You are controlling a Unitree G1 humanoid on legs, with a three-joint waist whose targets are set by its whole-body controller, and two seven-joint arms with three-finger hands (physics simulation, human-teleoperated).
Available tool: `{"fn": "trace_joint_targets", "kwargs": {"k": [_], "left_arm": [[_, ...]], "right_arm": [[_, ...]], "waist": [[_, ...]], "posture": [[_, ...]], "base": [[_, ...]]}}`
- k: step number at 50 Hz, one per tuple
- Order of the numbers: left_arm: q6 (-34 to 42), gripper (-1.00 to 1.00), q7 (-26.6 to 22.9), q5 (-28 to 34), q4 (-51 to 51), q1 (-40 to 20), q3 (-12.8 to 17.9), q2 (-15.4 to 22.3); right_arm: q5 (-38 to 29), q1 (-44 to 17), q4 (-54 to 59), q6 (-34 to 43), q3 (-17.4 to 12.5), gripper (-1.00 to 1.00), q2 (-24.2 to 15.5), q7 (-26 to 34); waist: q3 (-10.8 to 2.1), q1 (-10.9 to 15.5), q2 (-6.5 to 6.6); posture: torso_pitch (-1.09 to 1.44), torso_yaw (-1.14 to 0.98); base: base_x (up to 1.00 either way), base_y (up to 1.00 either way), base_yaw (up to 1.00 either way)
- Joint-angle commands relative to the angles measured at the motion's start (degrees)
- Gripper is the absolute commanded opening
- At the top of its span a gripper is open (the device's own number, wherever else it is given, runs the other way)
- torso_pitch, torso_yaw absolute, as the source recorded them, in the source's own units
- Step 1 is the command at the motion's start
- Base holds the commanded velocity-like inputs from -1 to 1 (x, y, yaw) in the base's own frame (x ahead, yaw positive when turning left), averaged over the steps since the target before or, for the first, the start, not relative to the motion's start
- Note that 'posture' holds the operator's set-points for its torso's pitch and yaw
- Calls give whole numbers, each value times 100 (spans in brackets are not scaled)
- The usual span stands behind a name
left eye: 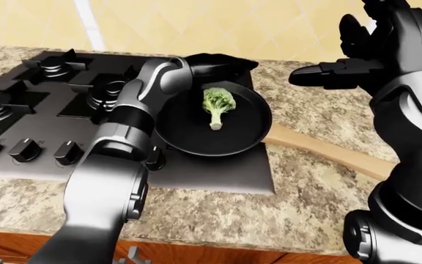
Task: Pick the broccoli from the plate and place it in the pan.
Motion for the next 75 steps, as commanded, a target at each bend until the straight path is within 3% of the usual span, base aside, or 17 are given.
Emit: {"fn": "trace_joint_targets", "kwargs": {"k": [1, 8, 18, 25, 29, 42, 46, 52, 61, 75], "left_arm": [[29, 100, -31, -144, -208, -263, 97, 111], [351, 100, -408, -460, -435, -398, 230, 218], [1675, 100, -786, -909, -1453, -366, 417, 375], [3176, 100, -1154, -1416, -3216, 218, 644, 443], [3847, 100, -1117, -1634, -3923, 419, 670, 519], [5879, 100, -209, -2328, -5910, 866, 825, 490], [6373, 100, 358, -2653, -6511, 1084, 906, 407], [6671, 100, 943, -2948, -7690, 1763, 855, 294], [6936, 100, 2041, -3515, -8440, 2241, 1034, 277], [6958, 100, 2973, -4257, -8856, 2367, 1100, 427]], "right_arm": [[-27, -141, -101, -196, -63, 100, -66, 0], [-10, -203, -130, -111, -63, 100, -74, -23], [-15, -203, -151, -97, -49, 100, -66, -24], [-33, -213, -160, -91, -19, 100, -42, -30], [-24, -276, -218, -12, -22, 100, -33, -41], [-112, -694, -554, 479, 55, 100, -95, -40], [-250, -849, -649, 570, 162, 100, -185, -32], [-516, -876, -696, 581, 246, 100, -197, 119], [-916, -990, -763, 530, 335, 100, -179, 397], [-1609, -1144, -896, 398, 524, 100, -148, 807]], "waist": [[-173, 13, -26], [-149, 19, -28], [-115, 26, -12], [-78, 7, 22], [-74, 11, 35], [-33, 2, 54], [-19, 4, 61], [-12, -7, 86], [-9, -20, 110], [11, -32, 149]], "posture": [[0, 0], [0, 0], [0, 0], [0, 0], [0, 0], [0, 0], [0, 0], [0, 0], [0, 0], [0, 0]], "base": [[0, 0, 0], [0, 0, 0], [0, 0, 0], [0, 0, 0], [0, 0, 0], [0, 0, 0], [0, 0, 0], [0, 0, 0], [0, 0, 0], [0, 0, 0]]}}
